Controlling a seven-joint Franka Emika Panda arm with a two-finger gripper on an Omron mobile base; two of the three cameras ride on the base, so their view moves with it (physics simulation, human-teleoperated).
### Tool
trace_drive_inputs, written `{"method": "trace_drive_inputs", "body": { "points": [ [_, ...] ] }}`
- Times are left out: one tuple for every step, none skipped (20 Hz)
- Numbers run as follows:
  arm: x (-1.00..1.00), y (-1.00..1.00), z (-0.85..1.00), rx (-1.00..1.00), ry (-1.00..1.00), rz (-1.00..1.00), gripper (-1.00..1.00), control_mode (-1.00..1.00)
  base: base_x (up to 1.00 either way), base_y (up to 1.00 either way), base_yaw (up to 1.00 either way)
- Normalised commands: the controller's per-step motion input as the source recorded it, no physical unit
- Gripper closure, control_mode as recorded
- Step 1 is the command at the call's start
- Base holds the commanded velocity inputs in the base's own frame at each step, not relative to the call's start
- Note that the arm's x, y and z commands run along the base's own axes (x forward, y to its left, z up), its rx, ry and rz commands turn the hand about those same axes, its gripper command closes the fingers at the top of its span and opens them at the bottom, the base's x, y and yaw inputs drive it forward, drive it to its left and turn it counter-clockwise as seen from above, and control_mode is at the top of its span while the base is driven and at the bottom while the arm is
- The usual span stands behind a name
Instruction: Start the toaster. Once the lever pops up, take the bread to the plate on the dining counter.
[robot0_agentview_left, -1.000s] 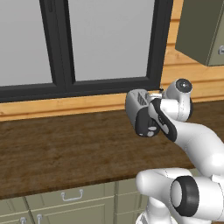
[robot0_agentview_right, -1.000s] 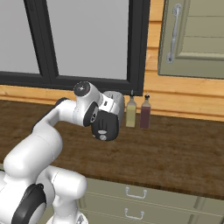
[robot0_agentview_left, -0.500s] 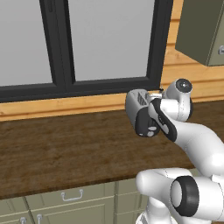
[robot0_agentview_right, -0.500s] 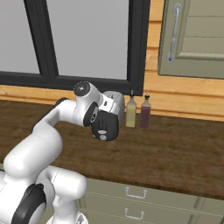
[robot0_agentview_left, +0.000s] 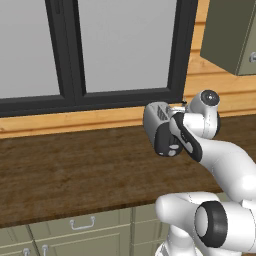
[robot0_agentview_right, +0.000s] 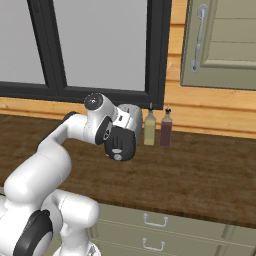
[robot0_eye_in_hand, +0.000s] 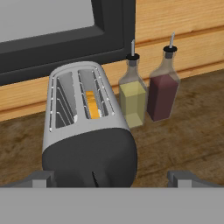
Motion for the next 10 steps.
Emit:
{"method": "trace_drive_inputs", "body": {
  "points": [
    [0.00, 0.00, 0.00, 0.00, 0.00, 0.00, -1.00, -1.00, 0.00, 0.00, 0.00],
    [0.00, 0.00, 0.00, 0.00, 0.00, 0.00, -1.00, -1.00, 0.00, 0.00, 0.00],
    [0.00, 0.00, 0.00, 0.00, 0.00, 0.00, -1.00, -1.00, 0.00, 0.00, 0.00],
    [0.00, 0.00, 0.00, 0.00, 0.00, 0.00, -1.00, -1.00, 0.00, 0.00, 0.00],
    [0.00, 0.00, 0.00, 0.00, 0.00, 0.00, -1.00, -1.00, 0.00, 0.00, 0.00],
    [0.00, 0.00, 0.00, 0.00, 0.00, 0.00, -1.00, -1.00, 0.00, 0.00, 0.00],
    [0.00, 0.00, 0.00, 0.00, 0.00, 0.00, -1.00, -1.00, 0.00, 0.00, 0.00],
    [0.00, 0.00, 0.00, 0.00, 0.00, 0.00, -1.00, -1.00, 0.00, 0.00, 0.00],
    [0.00, 0.00, 0.00, 0.00, 0.00, 0.00, -1.00, -1.00, 0.00, 0.00, 0.00],
    [0.00, 0.00, 0.00, 0.00, 0.00, 0.00, -1.00, -1.00, 0.00, 0.00, 0.00]
  ]
}}
